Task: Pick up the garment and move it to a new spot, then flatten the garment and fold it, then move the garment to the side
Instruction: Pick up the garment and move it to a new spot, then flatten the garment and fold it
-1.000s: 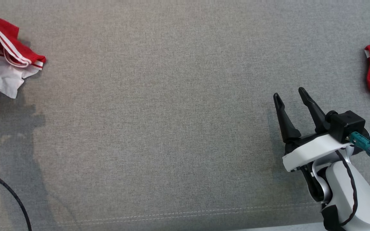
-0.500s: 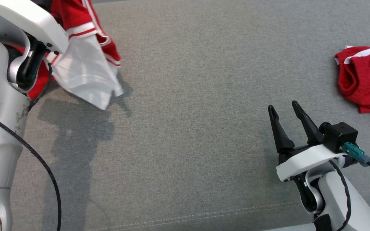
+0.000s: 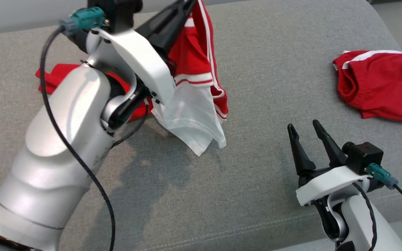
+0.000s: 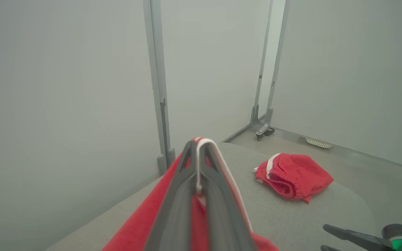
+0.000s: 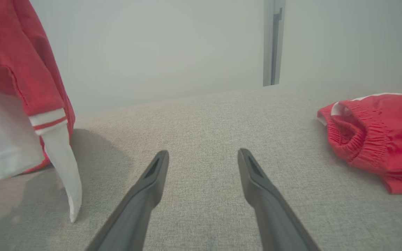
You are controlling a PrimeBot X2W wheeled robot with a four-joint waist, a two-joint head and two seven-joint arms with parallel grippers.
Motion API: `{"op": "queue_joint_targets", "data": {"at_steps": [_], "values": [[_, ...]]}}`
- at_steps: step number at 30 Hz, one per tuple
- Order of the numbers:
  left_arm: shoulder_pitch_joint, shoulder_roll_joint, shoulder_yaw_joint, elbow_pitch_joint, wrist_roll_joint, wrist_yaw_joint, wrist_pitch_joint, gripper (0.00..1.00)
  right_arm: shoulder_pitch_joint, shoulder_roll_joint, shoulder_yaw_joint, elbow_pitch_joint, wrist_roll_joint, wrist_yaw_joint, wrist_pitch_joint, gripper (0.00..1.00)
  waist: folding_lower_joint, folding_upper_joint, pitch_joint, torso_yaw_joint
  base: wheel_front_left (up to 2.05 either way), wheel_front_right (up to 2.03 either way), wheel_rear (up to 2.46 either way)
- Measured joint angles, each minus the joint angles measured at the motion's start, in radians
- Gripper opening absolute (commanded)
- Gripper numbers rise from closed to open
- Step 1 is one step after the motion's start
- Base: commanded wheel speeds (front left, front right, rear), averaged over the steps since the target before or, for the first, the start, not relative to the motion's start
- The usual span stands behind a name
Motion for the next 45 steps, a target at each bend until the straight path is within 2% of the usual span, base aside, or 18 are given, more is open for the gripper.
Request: {"op": "queue_joint_targets", "data": {"at_steps": [6, 7, 8, 9, 14, 21, 25, 34, 45], "values": [[-0.004, -0.061, -0.156, 0.139, 0.018, 0.000, -0.107, 0.00, -0.008, 0.015, 0.022, 0.002, 0.003, 0.000, 0.000, 1.00, 0.0000, 0.0000, 0.022, -0.039, 0.00, 0.00, 0.00], [-0.004, -0.066, -0.174, 0.171, 0.025, 0.000, -0.134, 0.18, -0.011, 0.015, 0.024, 0.002, 0.004, 0.000, 0.000, 1.00, 0.0000, 0.0000, 0.026, -0.046, 0.00, 0.00, 0.00], [-0.007, -0.067, -0.198, 0.202, 0.045, 0.000, -0.170, 0.56, -0.016, 0.015, 0.026, 0.003, 0.007, 0.000, 0.000, 1.00, 0.0000, 0.0000, 0.031, -0.053, 0.00, 0.00, 0.00], [-0.010, -0.068, -0.213, 0.239, 0.067, 0.000, -0.206, 1.00, -0.022, 0.016, 0.028, 0.004, 0.008, 0.000, 0.000, 1.00, 0.0000, 0.0000, 0.035, -0.059, 0.00, 0.00, 0.00], [-0.041, -0.108, -0.233, 0.396, 0.119, 0.000, -0.329, 1.00, -0.026, 0.018, 0.037, 0.010, 0.009, 0.000, 0.000, 1.00, 0.0000, 0.0000, 0.056, -0.085, 0.00, 0.00, 0.00], [-0.046, -0.128, -0.195, 0.438, 0.154, 0.010, -0.359, 1.00, -0.024, 0.018, 0.022, 0.011, 0.008, 0.000, 0.000, 1.00, 0.0000, 0.0000, 0.057, -0.068, 0.00, 0.00, 0.00], [0.004, -0.119, -0.140, 0.371, 0.200, 0.035, -0.364, 1.00, -0.024, 0.014, 0.028, 0.009, 0.007, 0.000, 0.000, 1.00, 0.0000, 0.0000, 0.050, -0.035, 0.00, 0.00, 0.00], [0.234, -0.075, 0.011, 0.240, 0.279, 0.094, -0.364, 1.00, -0.022, -0.017, 0.056, 0.004, 0.007, 0.000, 0.000, 1.00, 0.0000, 0.0000, 0.005, 0.046, 0.00, 0.00, 0.00], [0.509, -0.028, 0.195, 0.098, 0.357, 0.117, -0.364, 1.00, 0.000, -0.033, 0.086, 0.062, 0.010, 0.000, 0.000, 1.00, 0.0000, 0.0000, -0.069, 0.137, 0.00, 0.00, 0.00]]}}
